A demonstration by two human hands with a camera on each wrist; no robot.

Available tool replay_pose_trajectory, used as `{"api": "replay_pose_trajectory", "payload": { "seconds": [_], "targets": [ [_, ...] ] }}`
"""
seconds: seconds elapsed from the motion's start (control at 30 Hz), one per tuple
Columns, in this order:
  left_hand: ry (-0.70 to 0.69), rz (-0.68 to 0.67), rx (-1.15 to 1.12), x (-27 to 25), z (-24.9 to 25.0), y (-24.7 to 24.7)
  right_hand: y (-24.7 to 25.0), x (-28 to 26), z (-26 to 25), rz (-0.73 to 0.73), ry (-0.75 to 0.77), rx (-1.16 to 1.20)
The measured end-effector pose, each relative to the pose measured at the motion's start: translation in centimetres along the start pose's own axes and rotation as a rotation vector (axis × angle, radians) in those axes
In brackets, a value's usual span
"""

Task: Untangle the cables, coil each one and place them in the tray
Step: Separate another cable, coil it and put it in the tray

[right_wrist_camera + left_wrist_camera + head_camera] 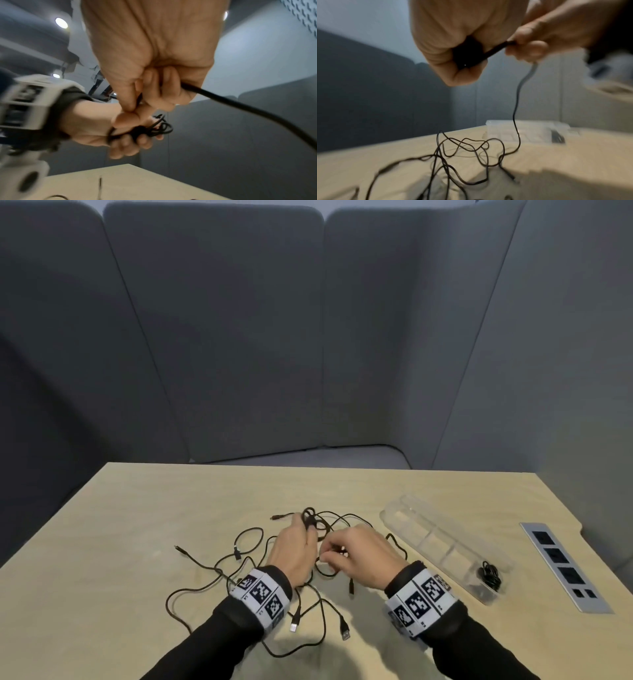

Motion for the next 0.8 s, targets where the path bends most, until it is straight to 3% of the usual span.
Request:
{"api": "replay_pose_trajectory", "payload": {
  "seconds": [0.1,0.17,0.3,0.47,0.57,0.7,0.73,0.8],
  "targets": [
    [-0.143,-0.138,-0.021,-0.5,1.0,-1.0,0.6,0.3,1.6,0.048,-0.074,0.262],
    [-0.18,-0.257,-0.03,-1.0,1.4,-2.2,0.5,0.5,2.5,0.061,-0.086,0.288],
    [-0.088,-0.427,-0.246,-2.4,1.0,-3.8,-0.2,0.2,4.4,0.093,-0.088,0.367],
    [-0.134,-0.647,-0.066,-3.2,0.1,-5.1,-1.5,-0.7,6.3,-0.096,-0.153,0.835],
    [-0.11,-0.75,-0.133,-3.5,0.8,-5.3,-1.0,-1.2,7.2,-0.088,-0.223,0.962],
    [-0.127,-0.764,-0.17,-3.3,1.6,-5.4,-0.7,-1.4,7.6,-0.039,-0.254,1.008],
    [-0.124,-0.73,-0.249,-3.0,1.8,-5.3,-0.7,-1.4,7.7,-0.028,-0.253,1.013],
    [0.013,-0.634,-0.558,-2.5,1.6,-5.1,-0.6,-1.5,8.1,0.022,-0.251,1.043]
  ]
}}
Point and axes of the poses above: each hand's wrist, its own x-axis towards the middle knuckle, its own y-axis out of the back of the hand, z = x × y, the point moved 7 cm from there along x, towards the middle knuckle, and after that the axes turned 5 degrees about -x, right-handed, at the moved point
